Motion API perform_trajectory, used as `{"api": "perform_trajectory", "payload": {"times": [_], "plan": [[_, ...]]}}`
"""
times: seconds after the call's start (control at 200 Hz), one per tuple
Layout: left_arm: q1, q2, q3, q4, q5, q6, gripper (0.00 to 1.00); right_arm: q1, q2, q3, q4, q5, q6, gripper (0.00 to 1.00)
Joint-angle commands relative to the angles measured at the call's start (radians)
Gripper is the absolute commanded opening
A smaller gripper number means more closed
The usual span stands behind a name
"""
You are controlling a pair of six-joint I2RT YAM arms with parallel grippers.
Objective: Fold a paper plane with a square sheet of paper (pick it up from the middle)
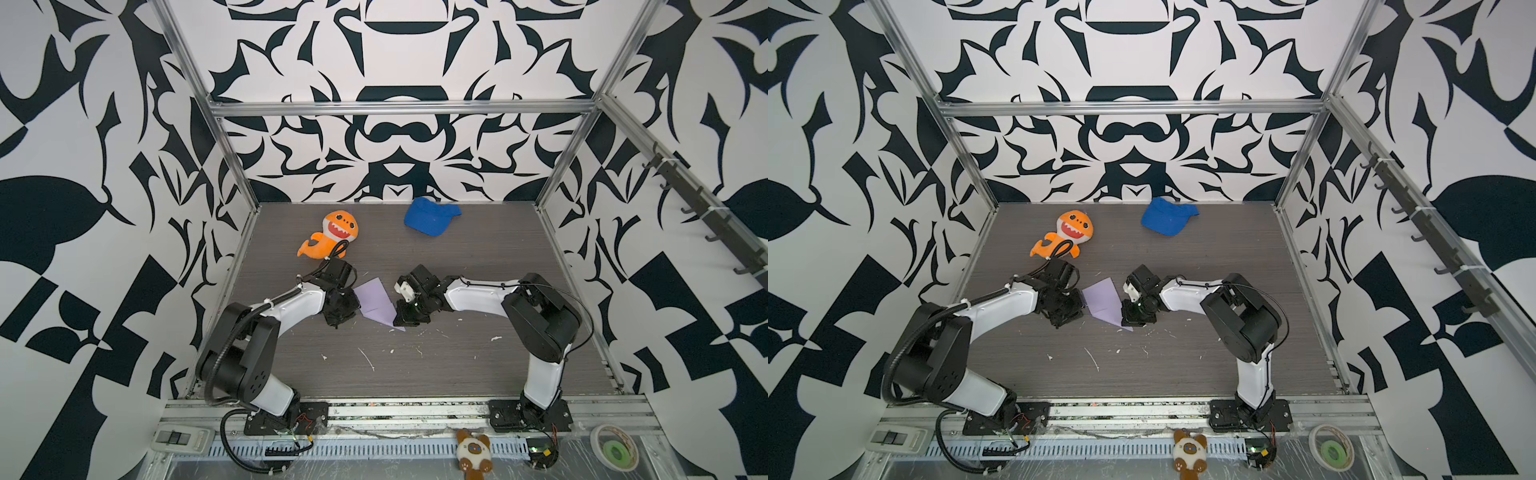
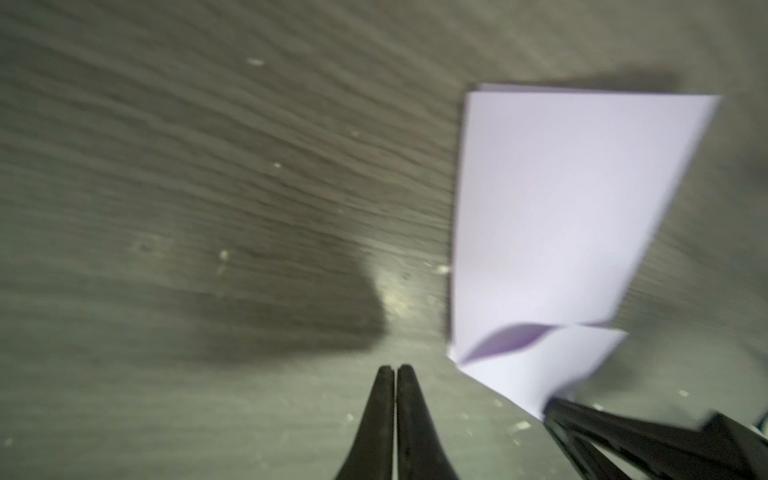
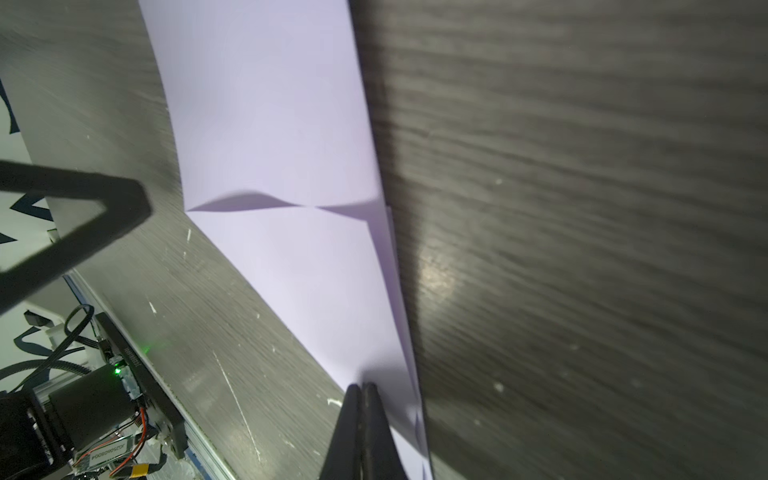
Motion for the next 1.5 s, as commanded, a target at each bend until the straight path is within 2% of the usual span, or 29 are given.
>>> {"api": "perform_trajectory", "payload": {"times": [0.0,0.105,0.225,0.52,0.715,0.92,1.495], "plan": [[-0.019,-0.042,0.010,0.053,0.069,-0.023,0.10,0.004,0.026,0.011,-0.053,0.067,-0.022,0.05],[-0.056,0.009,0.010,0.132,0.113,-0.048,0.10,-0.003,0.042,0.036,-0.045,0.090,-0.042,0.05],[-0.086,0.090,0.042,0.169,0.136,-0.054,0.09,-0.006,0.043,0.057,0.001,0.063,-0.071,0.05],[-0.089,0.195,0.080,0.157,0.108,-0.043,0.07,-0.009,0.031,0.068,0.012,0.012,-0.087,0.05],[-0.089,0.203,0.072,0.116,0.077,-0.036,0.05,-0.009,0.014,0.081,0.024,-0.028,-0.082,0.05],[-0.089,0.204,0.042,0.113,0.070,-0.038,0.04,-0.001,0.044,0.116,0.098,-0.104,-0.011,0.06],[-0.089,0.218,0.035,0.088,0.028,-0.037,0.03,0.008,0.124,0.146,0.086,-0.091,0.061,0.04]]}}
